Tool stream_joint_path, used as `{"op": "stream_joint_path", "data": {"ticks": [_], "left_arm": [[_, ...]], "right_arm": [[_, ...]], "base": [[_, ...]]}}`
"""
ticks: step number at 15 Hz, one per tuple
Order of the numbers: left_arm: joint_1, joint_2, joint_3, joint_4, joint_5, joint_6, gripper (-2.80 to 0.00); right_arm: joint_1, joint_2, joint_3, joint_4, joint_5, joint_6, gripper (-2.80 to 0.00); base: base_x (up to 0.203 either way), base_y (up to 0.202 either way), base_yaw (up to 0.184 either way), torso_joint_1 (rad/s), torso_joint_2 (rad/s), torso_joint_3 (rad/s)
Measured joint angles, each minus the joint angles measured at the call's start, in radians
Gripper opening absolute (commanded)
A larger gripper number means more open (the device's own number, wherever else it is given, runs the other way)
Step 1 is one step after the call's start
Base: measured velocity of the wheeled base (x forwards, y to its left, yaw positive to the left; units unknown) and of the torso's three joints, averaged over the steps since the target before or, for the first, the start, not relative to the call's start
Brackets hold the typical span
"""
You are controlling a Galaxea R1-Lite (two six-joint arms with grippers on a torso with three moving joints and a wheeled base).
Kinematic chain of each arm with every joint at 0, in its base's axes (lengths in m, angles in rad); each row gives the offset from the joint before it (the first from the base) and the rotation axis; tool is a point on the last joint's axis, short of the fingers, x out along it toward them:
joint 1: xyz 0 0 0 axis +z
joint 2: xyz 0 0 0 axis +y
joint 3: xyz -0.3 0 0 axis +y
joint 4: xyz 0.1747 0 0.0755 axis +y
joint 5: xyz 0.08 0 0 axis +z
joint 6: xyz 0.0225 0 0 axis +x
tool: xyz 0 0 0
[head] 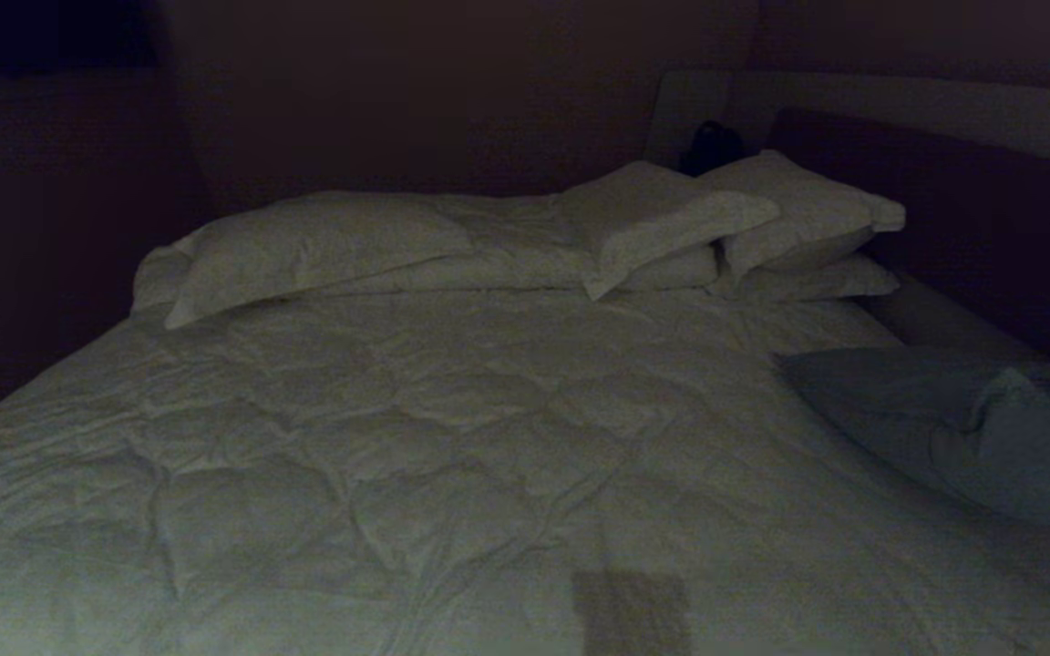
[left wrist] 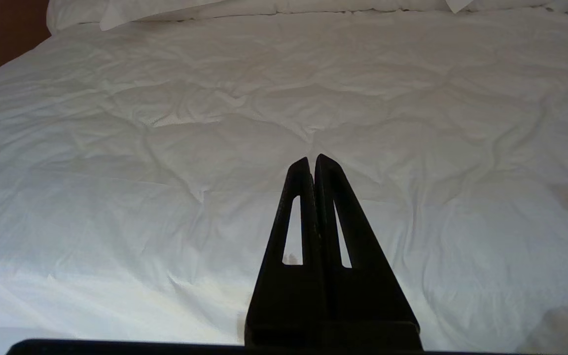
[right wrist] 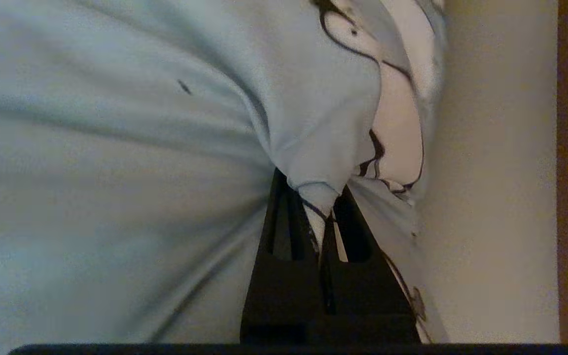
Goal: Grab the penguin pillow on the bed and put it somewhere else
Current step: Place the pillow at the bedside
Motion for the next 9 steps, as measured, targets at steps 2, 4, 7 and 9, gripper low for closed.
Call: {"op": "stream_joint_path", "data": {"ticks": [2, 4, 7, 9], "left_arm": [[0.0, 0.0, 0.0, 0.0, 0.0, 0.0, -2.8], [0.0, 0.0, 0.0, 0.0, 0.0, 0.0, -2.8], [0.0, 0.0, 0.0, 0.0, 0.0, 0.0, -2.8], [0.0, 0.0, 0.0, 0.0, 0.001, 0.0, -2.8]], "right_arm": [[-0.033, 0.061, -0.034, 0.002, -0.008, -0.009, -2.8], [-0.062, 0.104, -0.035, 0.002, -0.011, -0.013, -2.8], [-0.084, 0.115, 0.042, -0.002, -0.006, -0.028, -2.8], [-0.092, 0.1, 0.129, -0.017, 0.001, -0.038, -2.8]], "base": [[0.0, 0.0, 0.0, 0.0, 0.0, 0.0], [0.0, 0.0, 0.0, 0.0, 0.0, 0.0], [0.0, 0.0, 0.0, 0.0, 0.0, 0.0], [0.0, 0.0, 0.0, 0.0, 0.0, 0.0]]}}
